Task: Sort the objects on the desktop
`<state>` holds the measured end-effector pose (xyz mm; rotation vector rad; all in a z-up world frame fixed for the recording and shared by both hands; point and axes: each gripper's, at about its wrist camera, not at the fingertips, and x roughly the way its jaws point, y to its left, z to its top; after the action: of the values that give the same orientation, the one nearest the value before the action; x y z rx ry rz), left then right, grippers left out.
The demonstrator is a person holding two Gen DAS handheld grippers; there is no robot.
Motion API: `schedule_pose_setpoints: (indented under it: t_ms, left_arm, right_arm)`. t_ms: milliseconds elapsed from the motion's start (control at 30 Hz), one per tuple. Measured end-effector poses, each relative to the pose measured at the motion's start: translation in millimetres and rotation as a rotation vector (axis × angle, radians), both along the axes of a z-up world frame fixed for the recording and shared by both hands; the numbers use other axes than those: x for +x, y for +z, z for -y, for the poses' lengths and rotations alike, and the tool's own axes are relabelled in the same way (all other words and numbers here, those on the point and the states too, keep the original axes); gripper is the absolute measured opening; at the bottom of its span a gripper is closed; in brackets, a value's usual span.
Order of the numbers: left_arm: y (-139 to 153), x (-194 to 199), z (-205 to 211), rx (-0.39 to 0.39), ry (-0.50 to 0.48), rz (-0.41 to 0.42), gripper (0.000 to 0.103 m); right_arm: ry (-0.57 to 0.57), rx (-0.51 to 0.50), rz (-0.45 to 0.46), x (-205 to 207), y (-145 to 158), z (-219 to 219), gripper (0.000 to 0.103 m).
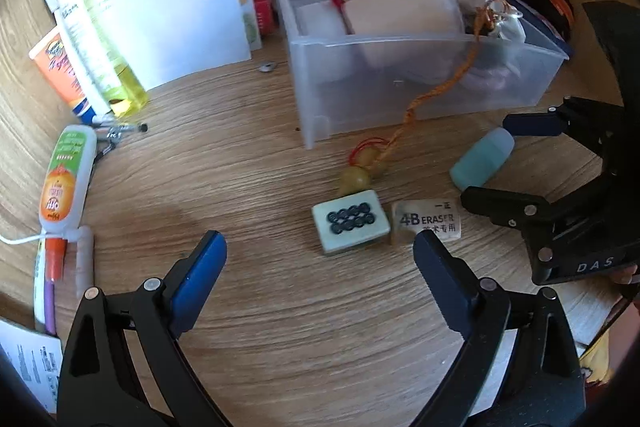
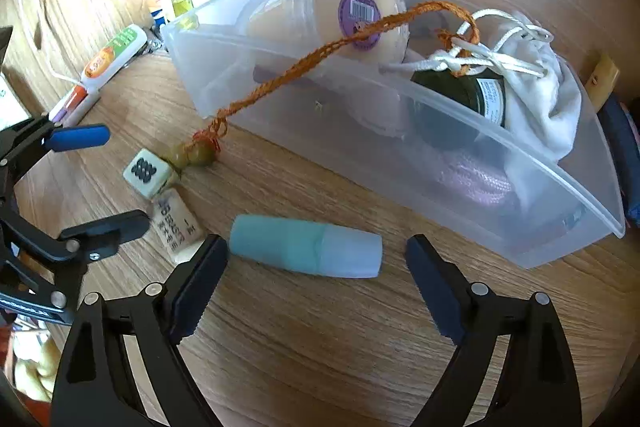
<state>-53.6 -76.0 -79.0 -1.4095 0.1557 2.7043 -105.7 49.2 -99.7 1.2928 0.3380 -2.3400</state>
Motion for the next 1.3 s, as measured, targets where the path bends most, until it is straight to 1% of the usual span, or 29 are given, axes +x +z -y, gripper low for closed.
schedule_pose_setpoints:
  t_ms: [100,133,200,367,500,567,600,633,667,733,767,800,1033,1167,1300]
  left_arm:
    - [1,-3,1,0.019,0.011,-0.001,0.095]
    - [1,-3,3,0.03,0.016,0.0,0.095]
    - [2,-2,7,0.051,0.025,0.004,0.095]
    - [3,3,16,0.053,0.05,-0.001,0.095]
    - [4,-2,18,0.062,0.074,-0.008,0.095]
    - [4,-5,14,0.063,0.068,-0.011,0.091]
    - [4,-6,12,0.065,0.066,-0.017,0.086]
    - [5,-7,10,0.072,0.059,-0.019,0.074]
    - [6,-7,9,0.084,0.053,-0.02,0.067]
    - [6,-8,7,0.093,0.048,-0.011,0.034]
    - [3,-9,7,0.088,0.055,-0.006,0.033]
    - [1,-8,9,0.101,0.058,-0.003,0.033]
    - [2,2,24,0.128,0.096,-0.009,0.033]
    - [15,10,27,0.138,0.108,-0.049,0.033]
    - [37,18,23,0.155,0.096,-0.114,0.033]
  right_arm:
    - [0.003,0.0,-0.011,2,1,-2,0.08]
    - [0.002,-0.003,-0.015,1,1,-3,0.072]
    - [0.006,-0.005,-0.019,1,2,-3,0.071]
    - [0.015,-0.024,-0.027,3,3,-6,0.071]
    - [0.011,-0.032,-0.047,9,7,-12,0.071]
    - [0.008,-0.035,-0.061,12,8,-14,0.071]
    - [0.006,-0.037,-0.065,14,9,-16,0.071]
    - [0.003,-0.038,-0.07,15,11,-18,0.071]
    - [-0.003,-0.038,-0.073,17,12,-20,0.071]
    - [-0.013,-0.038,-0.081,20,15,-26,0.071]
    - [-0.015,-0.039,-0.083,20,16,-26,0.071]
    - [-0.017,-0.042,-0.086,22,17,-27,0.071]
    - [-0.017,-0.067,-0.112,30,28,-31,0.071]
    - [-0.018,-0.086,-0.132,31,35,-30,0.071]
    - [-0.033,-0.123,-0.16,33,48,-36,0.071]
